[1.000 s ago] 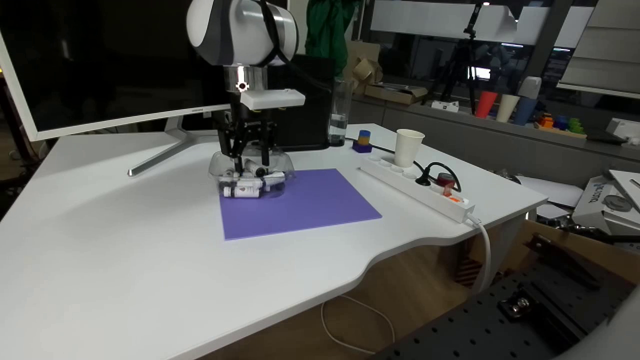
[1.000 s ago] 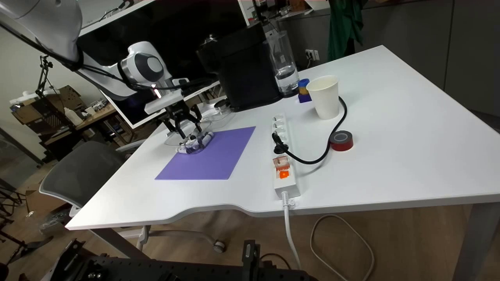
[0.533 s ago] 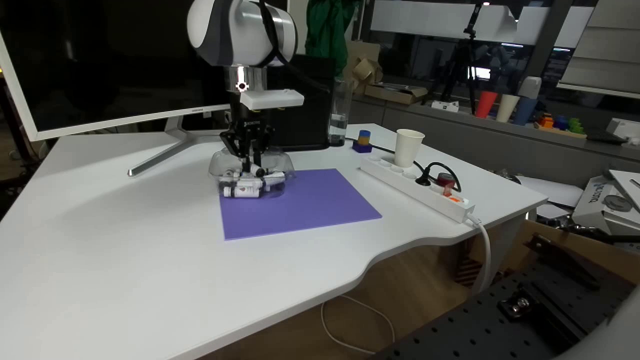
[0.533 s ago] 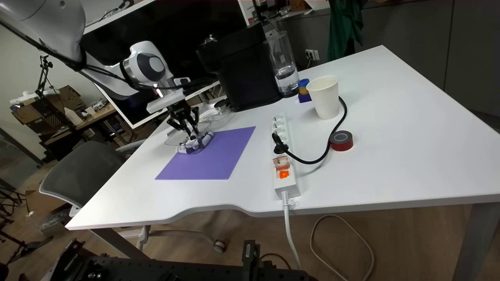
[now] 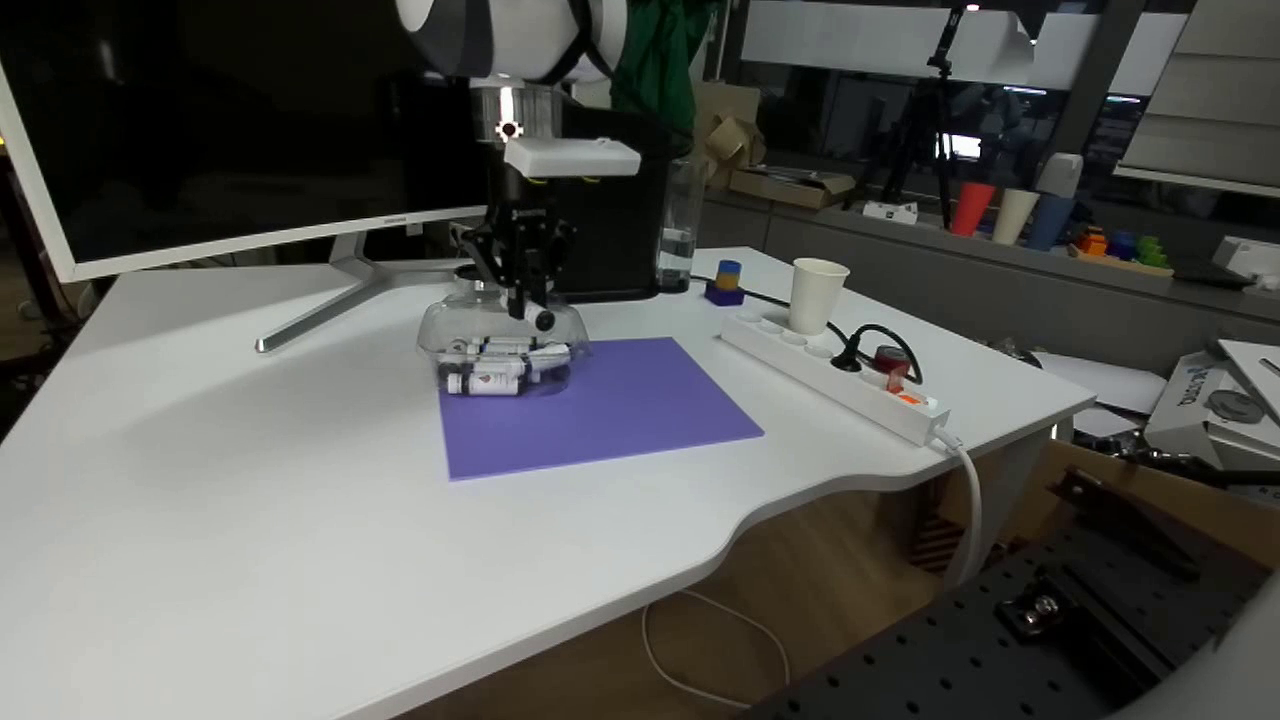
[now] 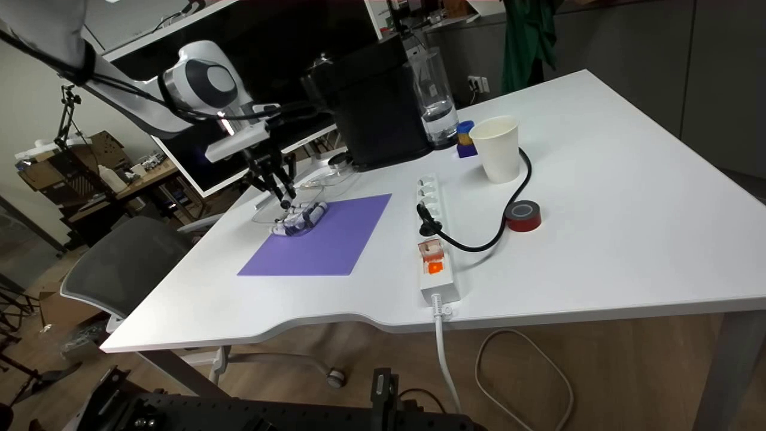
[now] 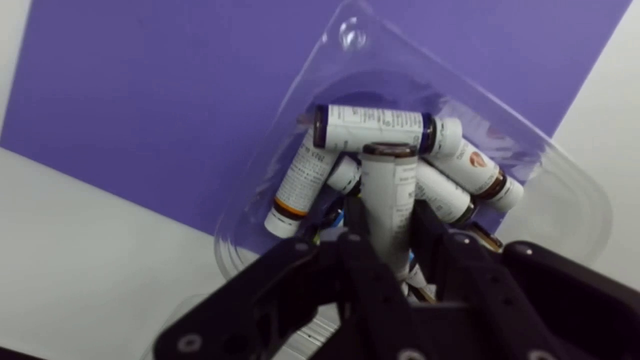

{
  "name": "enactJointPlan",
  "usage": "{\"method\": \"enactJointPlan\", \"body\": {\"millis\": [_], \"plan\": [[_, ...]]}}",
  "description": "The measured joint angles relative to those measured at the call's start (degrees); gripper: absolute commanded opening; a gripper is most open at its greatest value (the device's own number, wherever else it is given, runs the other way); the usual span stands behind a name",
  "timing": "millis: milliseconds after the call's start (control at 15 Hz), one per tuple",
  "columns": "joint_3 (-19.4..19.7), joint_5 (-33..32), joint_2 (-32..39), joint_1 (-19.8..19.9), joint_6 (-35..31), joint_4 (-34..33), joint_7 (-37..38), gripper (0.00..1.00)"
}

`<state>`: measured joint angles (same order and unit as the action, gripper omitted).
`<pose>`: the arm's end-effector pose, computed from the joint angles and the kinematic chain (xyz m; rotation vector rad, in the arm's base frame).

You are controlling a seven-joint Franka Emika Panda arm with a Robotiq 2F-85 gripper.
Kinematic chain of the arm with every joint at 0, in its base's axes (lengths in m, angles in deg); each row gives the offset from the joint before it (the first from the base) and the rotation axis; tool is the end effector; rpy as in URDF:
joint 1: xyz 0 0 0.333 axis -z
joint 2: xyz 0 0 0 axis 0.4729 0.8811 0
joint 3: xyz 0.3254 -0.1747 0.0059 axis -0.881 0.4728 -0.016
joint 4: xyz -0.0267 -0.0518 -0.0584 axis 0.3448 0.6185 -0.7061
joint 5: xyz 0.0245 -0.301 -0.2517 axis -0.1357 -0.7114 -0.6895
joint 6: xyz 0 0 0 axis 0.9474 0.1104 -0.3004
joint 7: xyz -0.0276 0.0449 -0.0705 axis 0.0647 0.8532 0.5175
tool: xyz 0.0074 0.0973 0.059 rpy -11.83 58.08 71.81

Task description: Put one of the objects in the colourless box on the table

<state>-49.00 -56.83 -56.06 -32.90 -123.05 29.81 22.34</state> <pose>0.6488 0.0951 0.2315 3.0941 0.4577 -0.1182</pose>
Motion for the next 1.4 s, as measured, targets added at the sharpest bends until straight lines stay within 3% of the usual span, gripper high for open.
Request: {"method": "enactJointPlan", "body": {"millis": [467,1067,1133,1267,1400], "plan": [[3.8,1.6,-11.5,3.1,-2.8,14.8,3.0,0.07],[7.9,2.0,-6.7,6.3,-5.9,16.5,6.2,0.07],[8.1,2.0,-5.8,6.3,-6.0,16.4,6.6,0.52],[8.3,2.2,-4.2,6.4,-6.0,16.0,7.2,0.57],[8.3,2.3,-3.1,6.4,-6.0,15.6,7.7,0.72]]}}
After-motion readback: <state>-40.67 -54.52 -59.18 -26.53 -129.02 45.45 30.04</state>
